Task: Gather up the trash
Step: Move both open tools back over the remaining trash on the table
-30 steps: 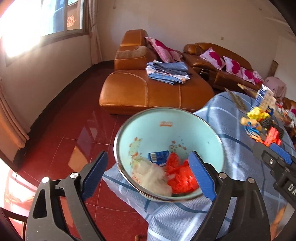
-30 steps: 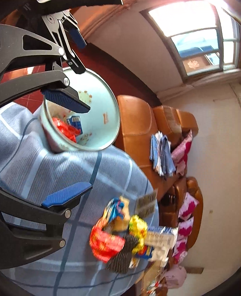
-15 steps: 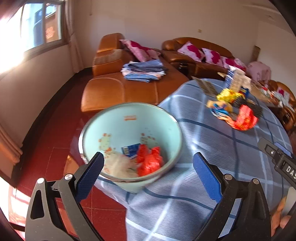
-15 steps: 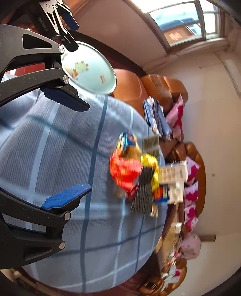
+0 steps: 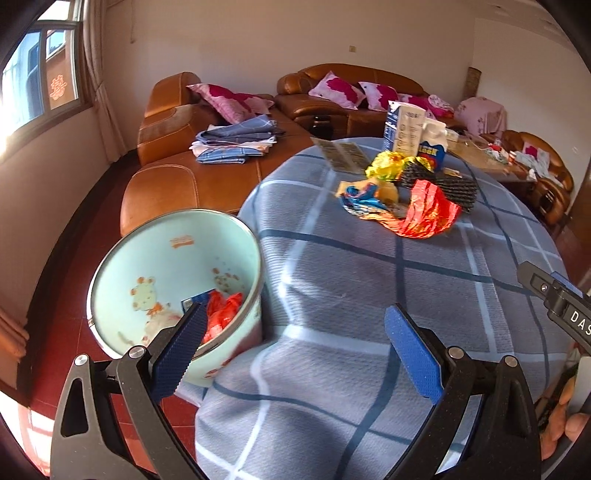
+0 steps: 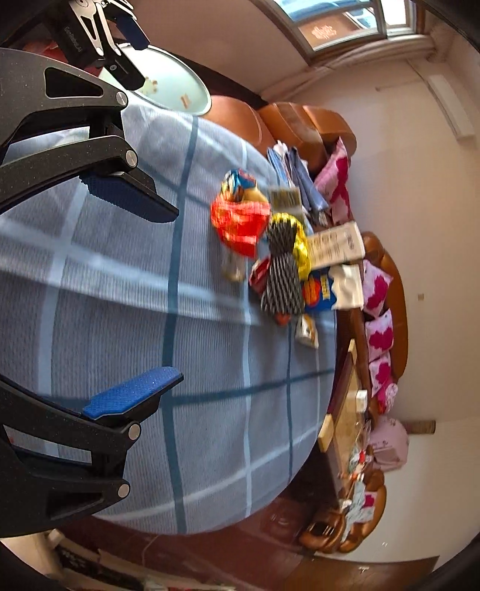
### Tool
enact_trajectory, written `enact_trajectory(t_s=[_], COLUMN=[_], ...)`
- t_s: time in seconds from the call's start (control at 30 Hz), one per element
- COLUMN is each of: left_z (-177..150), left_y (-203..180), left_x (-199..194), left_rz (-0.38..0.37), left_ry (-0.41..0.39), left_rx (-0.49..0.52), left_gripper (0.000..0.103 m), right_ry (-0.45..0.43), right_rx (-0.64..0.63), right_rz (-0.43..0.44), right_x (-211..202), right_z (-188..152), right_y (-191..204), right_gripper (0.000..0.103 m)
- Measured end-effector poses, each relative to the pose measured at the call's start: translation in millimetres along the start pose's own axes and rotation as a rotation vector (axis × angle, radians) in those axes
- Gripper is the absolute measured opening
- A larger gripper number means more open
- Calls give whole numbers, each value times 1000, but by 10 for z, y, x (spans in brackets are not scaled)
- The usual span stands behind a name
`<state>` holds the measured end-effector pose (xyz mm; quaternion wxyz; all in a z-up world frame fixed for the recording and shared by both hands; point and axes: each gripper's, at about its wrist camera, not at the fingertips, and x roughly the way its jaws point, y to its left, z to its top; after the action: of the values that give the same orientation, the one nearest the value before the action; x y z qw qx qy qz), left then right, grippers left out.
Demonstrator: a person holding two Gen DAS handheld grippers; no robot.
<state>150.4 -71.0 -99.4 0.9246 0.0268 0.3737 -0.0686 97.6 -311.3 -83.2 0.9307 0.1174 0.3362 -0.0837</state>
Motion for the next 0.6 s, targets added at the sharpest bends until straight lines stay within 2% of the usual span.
enact_trajectory(t_s=[0.43,0.5,0.6], left_z=[182,241,336], left_y=[-551,-666,-854], left_x=[244,266,348], left_rz=[-43,-53,-74], left_ry=[-18,-36,-59], left_rx=[104,131,174], left_gripper=[93,85,81], right_ry=[-8,-10,-8], right_rx=[55,65,82], right_rz=[-74,-80,-79], right_x=[83,90,122], right_z=[64,79,111], right_y=[-390,-441,-514], right_gripper=[79,76,73])
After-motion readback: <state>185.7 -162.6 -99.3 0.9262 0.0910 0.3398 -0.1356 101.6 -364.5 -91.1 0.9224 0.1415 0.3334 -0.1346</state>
